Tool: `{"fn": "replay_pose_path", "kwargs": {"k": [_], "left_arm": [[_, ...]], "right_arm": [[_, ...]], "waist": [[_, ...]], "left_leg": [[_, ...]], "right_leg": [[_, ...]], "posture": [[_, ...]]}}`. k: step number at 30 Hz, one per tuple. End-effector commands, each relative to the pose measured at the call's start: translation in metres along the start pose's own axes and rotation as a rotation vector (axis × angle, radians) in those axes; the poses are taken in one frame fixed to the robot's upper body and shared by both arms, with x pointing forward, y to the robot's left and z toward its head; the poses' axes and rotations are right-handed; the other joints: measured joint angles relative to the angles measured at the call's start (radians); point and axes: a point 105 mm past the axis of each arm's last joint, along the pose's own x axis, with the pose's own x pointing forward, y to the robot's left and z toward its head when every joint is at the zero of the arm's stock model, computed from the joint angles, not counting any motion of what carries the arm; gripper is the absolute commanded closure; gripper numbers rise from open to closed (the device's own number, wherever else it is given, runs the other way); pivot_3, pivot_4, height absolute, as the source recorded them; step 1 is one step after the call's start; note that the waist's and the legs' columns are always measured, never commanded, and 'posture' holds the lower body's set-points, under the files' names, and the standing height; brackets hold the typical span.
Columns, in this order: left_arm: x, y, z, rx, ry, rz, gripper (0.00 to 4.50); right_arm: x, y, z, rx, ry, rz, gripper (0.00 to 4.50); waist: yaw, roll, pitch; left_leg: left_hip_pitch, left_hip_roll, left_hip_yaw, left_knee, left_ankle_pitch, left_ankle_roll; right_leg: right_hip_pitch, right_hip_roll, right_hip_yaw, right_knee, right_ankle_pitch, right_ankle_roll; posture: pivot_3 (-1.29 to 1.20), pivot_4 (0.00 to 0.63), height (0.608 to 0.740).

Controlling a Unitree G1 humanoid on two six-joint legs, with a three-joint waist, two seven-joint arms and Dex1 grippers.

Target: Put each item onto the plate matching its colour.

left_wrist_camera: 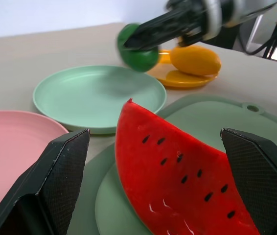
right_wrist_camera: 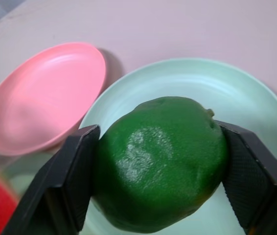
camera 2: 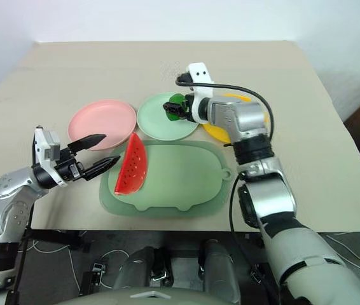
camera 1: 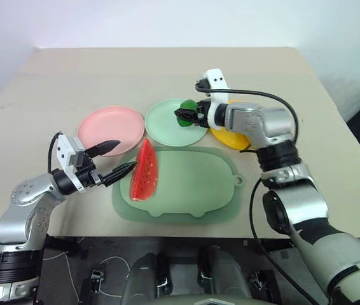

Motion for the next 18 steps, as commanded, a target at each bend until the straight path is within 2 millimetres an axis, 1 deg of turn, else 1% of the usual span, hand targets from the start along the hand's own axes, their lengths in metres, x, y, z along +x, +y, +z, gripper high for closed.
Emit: {"fn": "replay_pose_path", "kwargs": {"k": [1, 3, 5, 7, 8, 9, 11, 14, 16, 18], "left_arm": [[-0.005, 0.002, 0.014, 0.049, -0.028, 0.007, 0.00], [-0.006, 0.004, 0.015, 0.053, -0.027, 0.017, 0.00], [-0.007, 0.005, 0.016, 0.056, -0.027, 0.019, 0.00], [-0.006, 0.005, 0.017, 0.058, -0.032, 0.017, 0.00], [-0.006, 0.006, 0.018, 0.060, -0.034, 0.018, 0.00], [-0.006, 0.006, 0.019, 0.062, -0.036, 0.018, 0.00], [-0.005, 0.006, 0.019, 0.063, -0.037, 0.016, 0.00], [-0.004, 0.005, 0.018, 0.061, -0.036, 0.012, 0.00], [-0.002, 0.006, 0.018, 0.062, -0.036, 0.007, 0.00], [-0.001, 0.008, 0.018, 0.059, -0.039, 0.005, 0.00]], "right_arm": [[0.012, -0.003, 0.004, -0.027, -0.025, -0.036, 1.21], [0.021, 0.000, -0.006, -0.002, 0.009, -0.039, 1.21], [0.026, 0.004, -0.009, 0.013, 0.016, -0.025, 1.21], [0.028, 0.005, -0.008, 0.028, 0.008, -0.031, 0.47], [0.028, 0.004, -0.005, 0.026, 0.003, -0.036, 0.18], [0.028, 0.004, -0.004, 0.023, -0.001, -0.040, 0.05], [0.026, 0.006, 0.004, 0.026, -0.021, -0.016, 0.05], [0.020, 0.002, 0.013, -0.012, -0.039, -0.022, 0.05], [0.012, 0.003, 0.027, -0.022, -0.078, 0.015, 0.05], [0.003, 0.007, 0.036, -0.027, -0.105, 0.050, 0.05]], "waist": [[-0.001, 0.000, 0.000], [-0.002, 0.000, 0.000], [-0.005, 0.000, 0.000], [-0.010, 0.000, 0.000], [-0.013, 0.000, 0.000], [-0.013, 0.000, 0.000], [-0.014, 0.000, 0.000], [-0.015, 0.000, 0.000], [-0.014, 0.000, 0.000], [-0.013, 0.000, 0.000]], "left_leg": [[0.000, 0.000, 0.000, 0.000, 0.000, 0.000], [0.000, 0.000, 0.000, 0.000, 0.000, 0.000], [0.000, 0.000, 0.000, 0.000, 0.000, 0.000], [0.000, 0.000, 0.000, 0.000, 0.000, 0.000], [0.000, 0.000, 0.000, 0.000, 0.000, 0.000], [0.000, 0.000, 0.000, 0.000, 0.000, 0.000], [0.000, 0.000, 0.000, 0.000, 0.000, 0.000], [0.000, 0.000, 0.000, 0.000, 0.001, 0.000], [0.000, 0.000, -0.001, 0.000, 0.001, 0.000], [0.000, 0.000, -0.001, 0.000, 0.001, 0.000]], "right_leg": [[0.000, 0.000, 0.000, 0.000, 0.000, 0.000], [0.000, 0.000, 0.000, 0.000, 0.000, 0.000], [0.000, 0.000, 0.000, 0.000, 0.000, 0.000], [0.000, -0.001, 0.000, 0.001, 0.000, 0.000], [0.000, -0.001, 0.000, 0.001, 0.000, 0.000], [0.000, -0.001, 0.000, 0.001, 0.000, 0.000], [0.000, -0.001, 0.000, 0.001, 0.000, 0.000], [0.000, -0.001, 0.000, 0.001, 0.000, 0.000], [0.000, -0.001, 0.000, 0.001, 0.000, 0.000], [0.000, -0.001, 0.000, 0.002, 0.000, 0.000]], "posture": [[0.00, 0.150, 0.696], [0.00, 0.150, 0.696], [0.00, 0.150, 0.696], [0.00, 0.150, 0.696], [0.00, 0.150, 0.696], [0.00, 0.150, 0.696], [0.00, 0.150, 0.696], [0.00, 0.150, 0.696], [0.00, 0.150, 0.696], [0.00, 0.150, 0.696]]}}
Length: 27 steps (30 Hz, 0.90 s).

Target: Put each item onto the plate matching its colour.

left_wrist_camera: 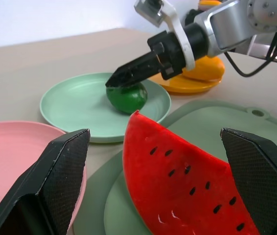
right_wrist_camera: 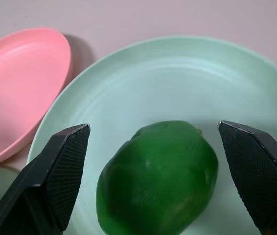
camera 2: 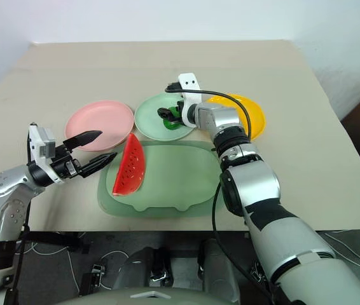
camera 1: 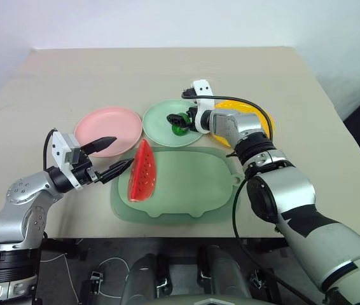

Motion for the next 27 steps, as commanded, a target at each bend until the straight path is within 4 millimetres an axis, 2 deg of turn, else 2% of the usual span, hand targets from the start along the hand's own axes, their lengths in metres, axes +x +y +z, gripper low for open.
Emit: {"fn": "replay_pose_path", "kwargs": {"k": [1, 4, 7, 9, 11, 14, 18, 20, 22, 27], "left_arm": [[0.000, 0.003, 0.010, 0.036, -0.026, -0.003, 0.00], [0.002, 0.002, 0.009, 0.024, -0.025, -0.022, 0.00], [0.001, 0.002, 0.009, 0.024, -0.023, -0.032, 0.00], [0.000, 0.004, 0.013, -0.002, -0.060, -0.019, 0.00], [-0.001, 0.006, 0.014, -0.009, -0.067, -0.012, 0.00], [-0.004, 0.005, 0.015, -0.026, -0.076, -0.004, 0.00], [-0.006, 0.002, 0.016, -0.024, -0.071, -0.004, 0.00], [-0.007, 0.000, 0.018, -0.013, -0.066, 0.000, 0.00], [-0.006, -0.001, 0.019, 0.005, -0.066, 0.016, 0.00], [-0.001, 0.001, 0.014, 0.039, -0.040, 0.084, 0.00]], "right_arm": [[-0.020, 0.013, 0.043, -0.047, -0.129, 0.076, 0.05], [-0.042, 0.026, 0.052, -0.077, -0.182, 0.130, 0.05], [-0.062, 0.034, 0.049, -0.108, -0.207, 0.154, 0.05], [-0.081, 0.036, 0.041, -0.119, -0.214, 0.174, 0.05], [-0.101, 0.041, 0.023, -0.118, -0.196, 0.213, 0.05], [-0.122, 0.049, 0.006, -0.125, -0.186, 0.242, 0.05], [-0.140, 0.052, -0.005, -0.144, -0.197, 0.250, 0.05], [-0.158, 0.055, -0.001, -0.169, -0.305, 0.286, 0.05], [-0.173, 0.059, -0.007, -0.200, -0.348, 0.335, 0.05], [-0.184, 0.056, -0.022, -0.219, -0.329, 0.350, 0.05]], "waist": [[0.000, 0.000, 0.000], [0.000, 0.000, 0.000], [0.001, 0.000, 0.000], [0.004, -0.001, 0.000], [0.010, -0.001, -0.001], [0.016, -0.001, -0.001], [0.018, -0.001, -0.001], [0.025, -0.001, -0.001], [0.034, -0.001, -0.001], [0.040, -0.002, -0.001]], "left_leg": [[0.000, 0.000, 0.000, 0.000, 0.000, 0.000], [0.001, 0.000, -0.001, 0.000, 0.000, 0.000], [0.001, 0.000, -0.001, 0.000, 0.000, 0.000], [0.001, 0.000, -0.001, 0.000, 0.000, 0.000], [0.001, 0.000, -0.001, 0.000, 0.000, -0.001], [0.001, 0.000, -0.002, 0.000, -0.001, -0.002], [0.002, 0.000, -0.002, 0.000, -0.001, -0.003], [0.002, 0.000, -0.002, 0.000, -0.001, -0.003], [0.002, 0.000, -0.002, 0.000, -0.001, -0.003], [0.003, -0.001, -0.002, 0.001, -0.001, -0.003]], "right_leg": [[0.000, 0.000, 0.000, 0.000, 0.000, 0.000], [0.000, 0.000, 0.000, 0.000, 0.000, 0.000], [0.000, -0.001, 0.000, 0.001, 0.000, 0.000], [0.000, -0.001, 0.000, 0.002, 0.000, 0.000], [0.001, -0.001, 0.000, 0.001, 0.000, 0.000], [0.001, -0.001, 0.000, 0.001, 0.000, 0.000], [0.001, -0.001, 0.000, 0.001, 0.000, 0.000], [0.001, -0.001, 0.000, 0.000, 0.000, 0.000], [0.003, -0.001, -0.001, -0.001, 0.000, 0.000], [0.005, -0.001, -0.001, -0.003, 0.000, 0.000]], "posture": [[0.00, 0.150, 0.696], [0.00, 0.150, 0.696], [0.00, 0.150, 0.696], [0.00, 0.150, 0.696], [0.00, 0.150, 0.696], [0.00, 0.150, 0.696], [0.00, 0.150, 0.696], [0.00, 0.150, 0.696], [0.00, 0.150, 0.696], [0.00, 0.150, 0.696]]}}
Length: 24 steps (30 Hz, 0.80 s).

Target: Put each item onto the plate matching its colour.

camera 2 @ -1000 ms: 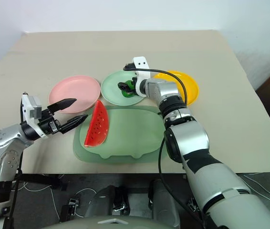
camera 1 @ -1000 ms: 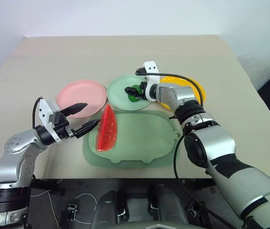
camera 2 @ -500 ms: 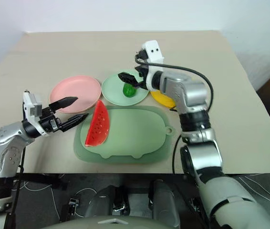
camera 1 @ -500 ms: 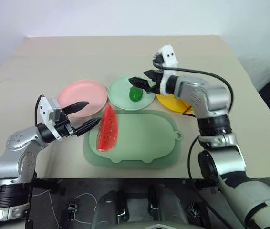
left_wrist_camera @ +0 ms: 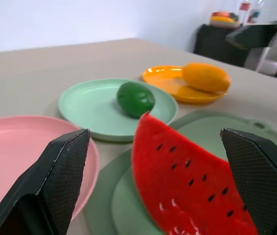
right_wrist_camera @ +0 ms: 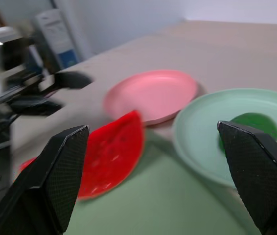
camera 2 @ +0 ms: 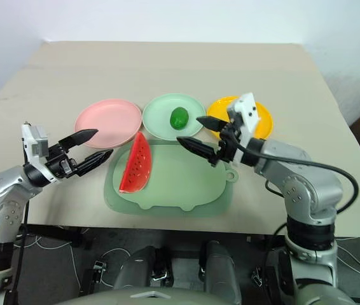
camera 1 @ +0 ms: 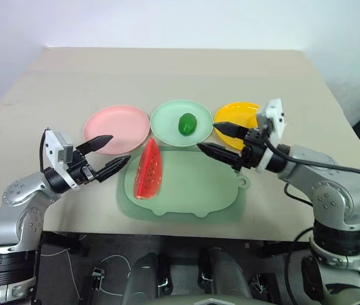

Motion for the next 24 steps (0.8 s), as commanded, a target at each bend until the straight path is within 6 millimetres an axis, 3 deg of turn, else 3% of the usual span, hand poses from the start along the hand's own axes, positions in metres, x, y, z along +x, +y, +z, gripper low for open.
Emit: {"fn": "replay_pose_path", "kwargs": {"k": [1, 10, 17, 24], "left_arm": [[0.005, -0.001, 0.009, 0.065, -0.017, 0.033, 0.00], [0.009, 0.007, 0.013, 0.001, -0.042, 0.094, 0.00], [0.020, -0.020, 0.033, -0.098, -0.002, -0.002, 0.00], [0.038, -0.043, 0.027, -0.189, 0.165, -0.018, 0.00]], "right_arm": [[-0.008, 0.006, 0.010, -0.081, -0.029, 0.017, 0.05], [-0.014, -0.002, -0.009, -0.149, 0.061, -0.038, 0.05], [-0.009, -0.004, -0.017, -0.149, 0.087, -0.049, 0.05], [-0.006, -0.005, -0.024, -0.130, 0.098, -0.068, 0.05]], "waist": [[0.003, 0.000, 0.000], [0.015, 0.000, 0.000], [0.015, -0.001, 0.000], [0.017, -0.001, 0.000]], "left_leg": [[0.001, 0.000, 0.000, 0.000, 0.000, 0.000], [0.002, 0.000, 0.000, 0.000, 0.000, 0.001], [0.002, 0.000, -0.001, 0.000, 0.000, 0.001], [0.003, 0.000, -0.001, 0.000, 0.000, 0.001]], "right_leg": [[0.001, 0.000, 0.000, 0.000, 0.000, 0.000], [0.002, 0.000, 0.000, 0.000, 0.000, 0.000], [0.002, 0.000, 0.000, 0.000, 0.000, 0.000], [0.004, 0.000, 0.000, 0.000, -0.001, 0.001]], "posture": [[0.00, 0.150, 0.696], [0.00, 0.150, 0.696], [0.00, 0.150, 0.696], [0.00, 0.150, 0.696]]}}
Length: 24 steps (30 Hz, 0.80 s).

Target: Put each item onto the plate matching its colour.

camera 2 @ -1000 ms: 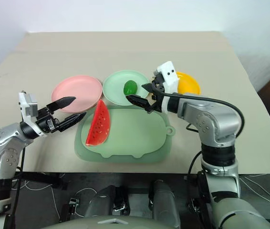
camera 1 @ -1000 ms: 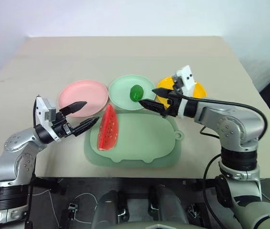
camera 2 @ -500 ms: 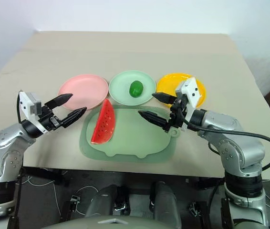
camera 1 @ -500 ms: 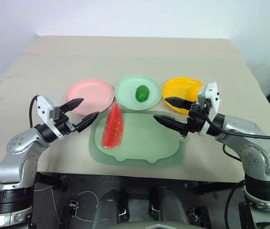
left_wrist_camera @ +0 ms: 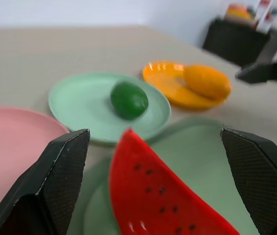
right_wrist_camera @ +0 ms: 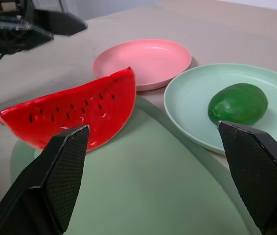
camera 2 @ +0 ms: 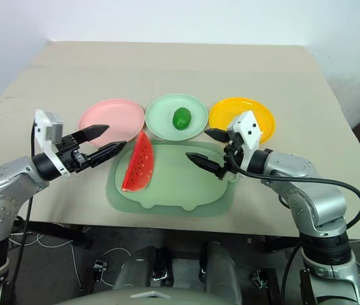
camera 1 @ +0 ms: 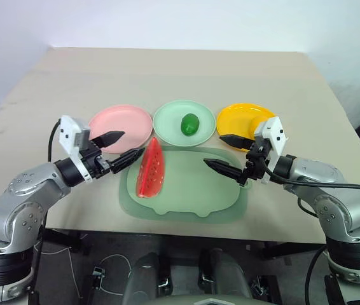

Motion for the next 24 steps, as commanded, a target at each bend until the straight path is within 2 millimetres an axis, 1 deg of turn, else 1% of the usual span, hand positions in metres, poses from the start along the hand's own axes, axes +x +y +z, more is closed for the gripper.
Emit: {"fn": "replay_pose_path", "kwargs": {"k": [1, 5, 8, 10, 15, 18, 21, 24], "left_arm": [[0.011, -0.011, 0.001, 0.005, 0.075, 0.006, 0.00], [0.024, -0.010, -0.018, -0.008, 0.220, 0.064, 0.00], [0.025, 0.000, -0.033, 0.018, 0.324, 0.140, 0.00], [0.025, 0.003, -0.036, 0.032, 0.357, 0.171, 0.00], [0.027, -0.003, -0.034, 0.028, 0.390, 0.149, 0.00], [0.025, -0.005, -0.034, 0.033, 0.420, 0.137, 0.52], [0.020, 0.001, -0.035, 0.036, 0.441, 0.162, 1.47], [0.017, 0.003, -0.036, 0.034, 0.456, 0.161, 2.44]], "right_arm": [[0.002, 0.002, 0.002, -0.014, -0.016, -0.003, 0.05], [-0.001, -0.001, 0.000, -0.005, -0.015, -0.023, 0.05], [-0.002, -0.003, 0.000, -0.004, -0.015, -0.034, 0.05], [-0.002, -0.004, 0.000, -0.005, -0.016, -0.039, 0.05], [-0.002, -0.008, -0.002, 0.001, -0.009, -0.061, 0.05], [0.001, -0.008, -0.003, 0.006, -0.007, -0.064, 0.00], [0.002, -0.011, -0.003, 0.009, -0.003, -0.074, 0.00], [0.003, -0.014, -0.004, 0.007, 0.002, -0.082, 0.00]], "waist": [[0.001, 0.000, 0.000], [0.000, 0.000, 0.000], [-0.002, 0.000, 0.000], [-0.002, 0.000, 0.000], [0.002, -0.001, 0.000], [0.000, -0.001, 0.000], [0.000, -0.001, 0.000], [-0.002, -0.001, 0.000]], "left_leg": [[0.000, 0.000, 0.000, 0.000, 0.000, 0.000], [0.000, -0.001, 0.000, 0.001, 0.000, 0.000], [0.001, 0.000, 0.000, 0.001, 0.000, 0.000], [0.001, 0.000, 0.000, 0.001, 0.000, 0.000], [0.001, 0.000, 0.000, 0.001, 0.000, 0.000], [0.001, -0.001, 0.000, 0.001, 0.000, 0.000], [0.001, 0.000, 0.000, 0.001, 0.000, 0.000], [0.001, 0.000, 0.000, 0.001, 0.000, 0.000]], "right_leg": [[0.000, 0.000, 0.000, 0.000, 0.000, 0.000], [0.001, 0.000, 0.000, 0.000, 0.000, 0.001], [0.001, 0.001, 0.000, 0.001, 0.000, 0.000], [0.001, 0.001, 0.000, 0.001, 0.000, 0.000], [0.001, 0.000, 0.000, 0.001, 0.000, 0.000], [0.001, 0.000, 0.000, 0.001, 0.000, 0.000], [0.001, 0.000, 0.000, 0.001, 0.000, -0.001], [0.001, 0.000, 0.000, 0.001, 0.000, -0.001]], "posture": [[0.00, 0.150, 0.696], [0.00, 0.150, 0.696], [0.00, 0.150, 0.696], [0.00, 0.150, 0.696], [0.00, 0.150, 0.696], [0.00, 0.150, 0.696], [0.00, 0.150, 0.696], [0.00, 0.150, 0.696]]}}
